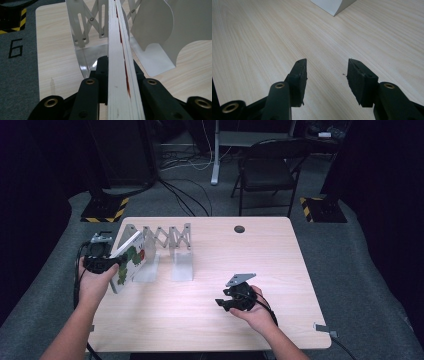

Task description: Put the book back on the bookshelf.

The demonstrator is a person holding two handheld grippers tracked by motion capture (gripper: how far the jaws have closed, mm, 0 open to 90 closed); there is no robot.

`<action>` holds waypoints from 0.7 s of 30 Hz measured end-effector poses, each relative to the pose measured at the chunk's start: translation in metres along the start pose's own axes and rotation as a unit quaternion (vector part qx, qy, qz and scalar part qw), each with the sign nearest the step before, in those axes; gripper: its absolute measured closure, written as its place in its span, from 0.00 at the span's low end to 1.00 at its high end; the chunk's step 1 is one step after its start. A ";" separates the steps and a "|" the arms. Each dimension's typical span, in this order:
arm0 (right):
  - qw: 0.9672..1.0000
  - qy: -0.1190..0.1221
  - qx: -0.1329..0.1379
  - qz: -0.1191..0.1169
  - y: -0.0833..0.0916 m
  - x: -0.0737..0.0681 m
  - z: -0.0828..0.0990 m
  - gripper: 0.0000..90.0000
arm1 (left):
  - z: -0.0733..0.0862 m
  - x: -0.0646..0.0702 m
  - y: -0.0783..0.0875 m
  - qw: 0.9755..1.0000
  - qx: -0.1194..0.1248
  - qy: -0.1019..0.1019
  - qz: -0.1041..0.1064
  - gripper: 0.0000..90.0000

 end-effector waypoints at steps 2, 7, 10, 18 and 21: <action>1.000 0.000 -0.002 -0.001 0.000 0.000 0.000 0.56 | 0.000 0.000 -0.003 1.000 0.001 0.001 -0.002 0.84; 1.000 0.002 0.000 -0.002 -0.001 0.000 0.000 0.56 | 0.001 -0.003 -0.010 1.000 0.003 0.005 -0.014 0.84; 1.000 0.004 0.001 0.000 -0.002 0.000 0.000 0.56 | 0.003 -0.006 -0.014 1.000 0.002 0.002 -0.022 0.84; 1.000 0.003 0.005 0.001 -0.003 -0.002 0.000 0.56 | 0.006 -0.008 -0.020 1.000 0.004 0.010 -0.029 0.84; 1.000 0.004 -0.001 -0.001 -0.002 -0.001 0.000 0.56 | 0.009 -0.007 -0.024 0.999 0.003 0.013 -0.032 0.84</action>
Point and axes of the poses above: each handheld gripper's, and its own axes: y roughly backward along the jaws, z roughly out of its underside, x roughly to its right, the point moved 7 cm from there along -y, roughly forward along the jaws, and after that the axes turned 14 degrees about x, right-handed, at the moved point
